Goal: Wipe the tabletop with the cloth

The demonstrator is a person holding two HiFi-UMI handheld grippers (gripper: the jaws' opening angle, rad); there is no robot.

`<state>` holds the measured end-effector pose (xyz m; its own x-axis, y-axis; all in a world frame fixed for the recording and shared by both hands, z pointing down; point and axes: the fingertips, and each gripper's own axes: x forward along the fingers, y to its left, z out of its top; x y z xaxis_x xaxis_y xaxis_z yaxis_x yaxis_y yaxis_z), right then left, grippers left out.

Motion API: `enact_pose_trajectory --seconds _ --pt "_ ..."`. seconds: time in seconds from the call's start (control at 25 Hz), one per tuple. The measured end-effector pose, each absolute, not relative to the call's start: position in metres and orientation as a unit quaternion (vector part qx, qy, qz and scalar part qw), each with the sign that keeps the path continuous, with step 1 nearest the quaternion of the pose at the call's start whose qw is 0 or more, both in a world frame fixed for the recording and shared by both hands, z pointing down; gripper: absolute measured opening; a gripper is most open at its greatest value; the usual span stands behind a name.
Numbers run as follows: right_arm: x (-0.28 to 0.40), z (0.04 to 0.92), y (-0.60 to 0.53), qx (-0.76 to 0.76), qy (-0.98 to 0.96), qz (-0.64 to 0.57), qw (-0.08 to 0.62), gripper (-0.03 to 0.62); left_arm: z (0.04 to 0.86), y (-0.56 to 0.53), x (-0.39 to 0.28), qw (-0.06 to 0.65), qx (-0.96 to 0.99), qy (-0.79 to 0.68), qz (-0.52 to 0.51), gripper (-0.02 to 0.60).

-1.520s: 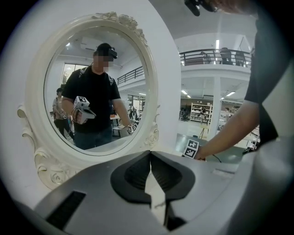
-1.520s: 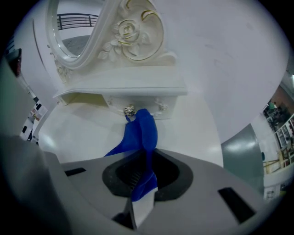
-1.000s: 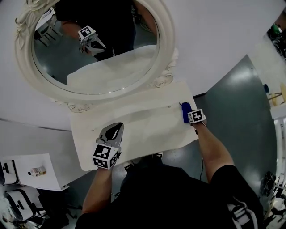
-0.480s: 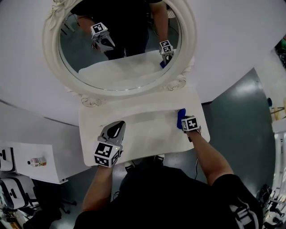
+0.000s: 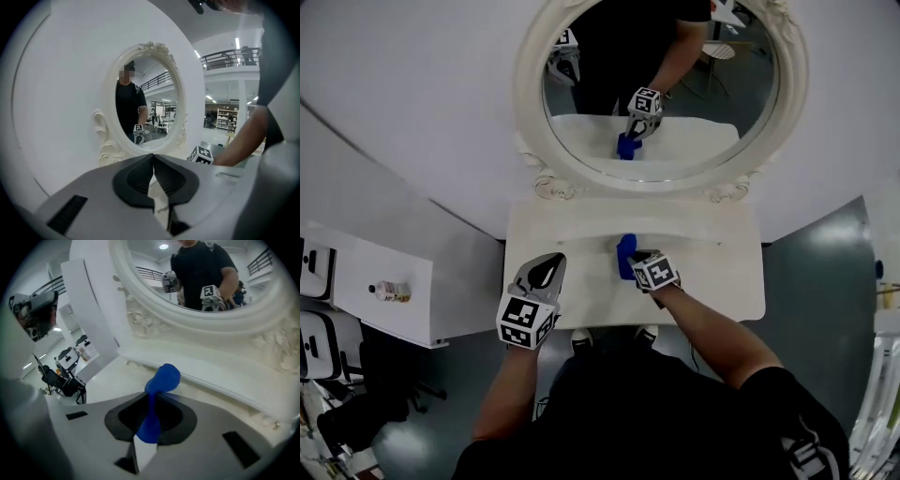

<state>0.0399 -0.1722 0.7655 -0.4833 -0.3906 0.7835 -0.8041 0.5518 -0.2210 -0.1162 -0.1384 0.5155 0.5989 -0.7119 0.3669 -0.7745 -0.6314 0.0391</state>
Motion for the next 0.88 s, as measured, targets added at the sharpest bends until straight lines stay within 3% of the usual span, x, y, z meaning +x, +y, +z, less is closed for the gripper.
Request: enact_pose_trajectory --seconds 0.4,0.88 --pt "-0.200 0.759 -0.135 0.227 -0.861 0.317 0.326 0.040 0.515 -0.112 -0.248 0.105 0.848 -0.498 0.147 0.012" --pt "-0.326 0.808 -0.083 0.169 -0.852 0.344 0.358 0.040 0.516 -0.094 -0.348 0.111 0.830 -0.531 0.129 0.012"
